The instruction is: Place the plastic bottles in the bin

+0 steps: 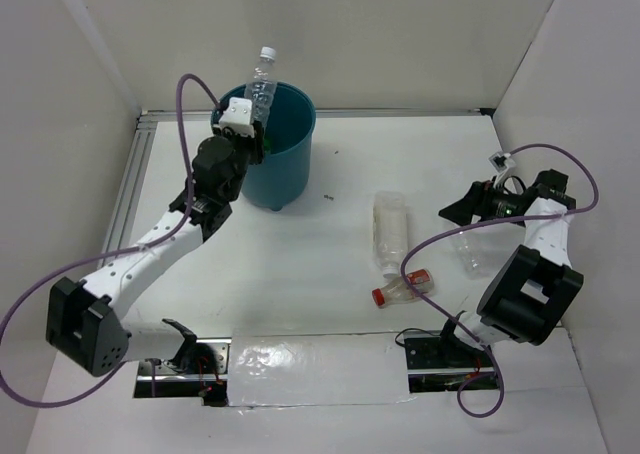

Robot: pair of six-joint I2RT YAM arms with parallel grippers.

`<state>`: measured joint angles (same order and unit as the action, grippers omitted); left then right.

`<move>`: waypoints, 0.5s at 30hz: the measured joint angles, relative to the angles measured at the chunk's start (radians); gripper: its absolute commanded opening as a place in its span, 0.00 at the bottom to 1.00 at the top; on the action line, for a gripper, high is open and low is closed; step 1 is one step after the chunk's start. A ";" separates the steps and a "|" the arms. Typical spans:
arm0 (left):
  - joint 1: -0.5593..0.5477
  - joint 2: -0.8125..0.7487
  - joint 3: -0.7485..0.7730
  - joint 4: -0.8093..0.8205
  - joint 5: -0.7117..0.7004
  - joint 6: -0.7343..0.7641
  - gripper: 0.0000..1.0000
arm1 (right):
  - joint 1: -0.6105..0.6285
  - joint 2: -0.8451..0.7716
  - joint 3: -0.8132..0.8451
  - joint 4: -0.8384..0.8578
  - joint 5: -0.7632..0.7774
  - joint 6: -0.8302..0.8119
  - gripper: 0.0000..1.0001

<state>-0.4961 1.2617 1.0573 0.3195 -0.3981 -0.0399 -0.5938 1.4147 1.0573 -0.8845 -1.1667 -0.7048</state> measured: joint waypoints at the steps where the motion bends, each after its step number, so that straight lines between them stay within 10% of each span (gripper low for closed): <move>1: 0.010 0.033 0.011 0.000 -0.008 -0.016 0.27 | 0.000 0.000 -0.005 0.001 0.012 0.002 1.00; 3: 0.029 0.101 0.043 0.000 -0.023 -0.028 0.67 | 0.000 0.000 -0.010 0.010 0.052 0.014 1.00; 6: 0.046 0.164 0.072 -0.006 -0.047 -0.046 0.99 | 0.000 0.000 -0.016 0.031 0.121 0.035 1.00; 15: 0.013 0.162 0.181 0.003 -0.061 -0.008 0.99 | 0.000 0.022 -0.055 0.132 0.401 0.076 1.00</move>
<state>-0.4828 1.4235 1.2381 0.3222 -0.4591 -0.0475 -0.5938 1.4364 1.0027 -0.7525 -0.7654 -0.6285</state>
